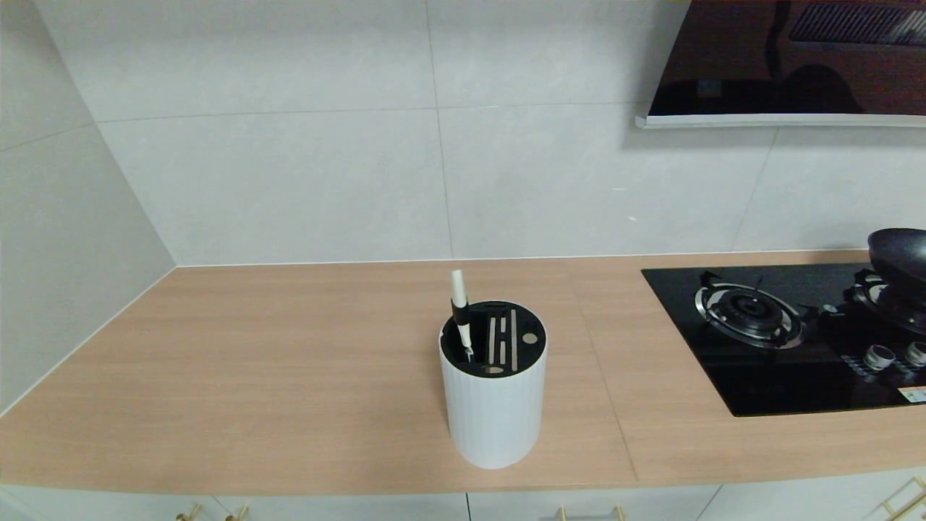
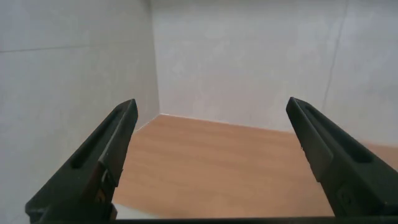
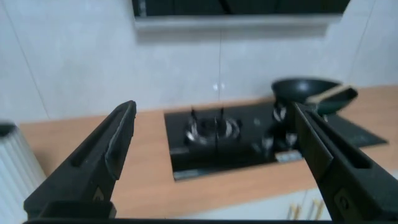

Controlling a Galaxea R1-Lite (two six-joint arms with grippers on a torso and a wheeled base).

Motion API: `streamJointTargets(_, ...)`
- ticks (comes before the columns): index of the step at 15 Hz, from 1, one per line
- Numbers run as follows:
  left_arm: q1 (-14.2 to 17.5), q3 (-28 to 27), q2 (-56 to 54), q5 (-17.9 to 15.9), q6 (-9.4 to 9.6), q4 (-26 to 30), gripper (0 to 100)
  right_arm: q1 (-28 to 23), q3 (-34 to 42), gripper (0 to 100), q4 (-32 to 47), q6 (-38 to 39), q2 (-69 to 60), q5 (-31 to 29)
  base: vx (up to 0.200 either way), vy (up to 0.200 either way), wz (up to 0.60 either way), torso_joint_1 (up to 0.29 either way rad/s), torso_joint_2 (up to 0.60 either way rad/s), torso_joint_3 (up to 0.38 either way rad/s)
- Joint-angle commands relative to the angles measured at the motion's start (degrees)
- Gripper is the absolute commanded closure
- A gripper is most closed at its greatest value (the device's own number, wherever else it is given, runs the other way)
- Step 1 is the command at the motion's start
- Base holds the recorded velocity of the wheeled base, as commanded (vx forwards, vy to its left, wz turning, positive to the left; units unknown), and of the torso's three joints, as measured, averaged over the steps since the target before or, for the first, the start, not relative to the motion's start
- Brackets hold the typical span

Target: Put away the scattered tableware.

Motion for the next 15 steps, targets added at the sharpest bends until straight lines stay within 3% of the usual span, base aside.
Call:
streamJointTargets(1, 1.2, 6.1, -2.2, -3.1, -0.60, 1.2, 0, 0.0, 5.9, 0, -0.2, 0.1, -0.3, 1.2, 0.000, 0.000, 0.00, 0.000, 0.00, 0.000)
streamJointTargets(2, 1.1, 7.5, -2.2, -8.2, -1.56, 4.4, 0, 0.0, 10.7, 0, -3.2, 0.2, -0.3, 4.6, 0.000, 0.000, 0.00, 0.000, 0.00, 0.000)
streamJointTargets(3, 1.1, 7.5, -2.2, -9.7, -2.44, 5.8, 0, 0.0, 11.0, 0, -3.3, 0.3, -0.3, 5.4, 0.000, 0.000, 0.00, 0.000, 0.00, 0.000)
streamJointTargets(4, 1.2, 7.5, -2.2, -14.2, -3.76, 8.5, 0, 0.0, 10.9, 0, -1.6, 1.7, -0.3, 7.4, 0.000, 0.000, 0.00, 0.000, 0.00, 0.000)
streamJointTargets(5, 1.1, 7.5, -2.1, -18.8, -3.58, 10.4, 0, 0.0, 11.0, 0, 0.3, 1.5, -0.3, 9.6, 0.000, 0.000, 0.00, 0.000, 0.00, 0.000)
streamJointTargets(7, 1.1, 7.5, -2.2, -18.6, -3.94, 10.2, 0, 0.0, 10.8, 0, 1.6, 1.7, -0.2, 11.5, 0.000, 0.000, 0.00, 0.000, 0.00, 0.000)
streamJointTargets(8, 1.1, 7.5, -2.2, -18.4, -6.31, 10.2, 0, 0.0, 10.9, 0, 1.3, 1.9, -0.2, 11.7, 0.000, 0.000, 0.00, 0.000, 0.00, 0.000)
streamJointTargets(9, 1.1, 7.5, -2.2, -18.2, -6.75, 10.2, 0, 0.0, 10.9, 0, 1.2, 2.0, -0.2, 11.7, 0.000, 0.000, 0.00, 0.000, 0.00, 0.000)
streamJointTargets(15, 1.1, 7.5, -2.2, -18.2, -6.66, 10.2, 0, 0.0, 10.9, 0, 1.2, 2.0, -0.2, 11.7, 0.000, 0.000, 0.00, 0.000, 0.00, 0.000)
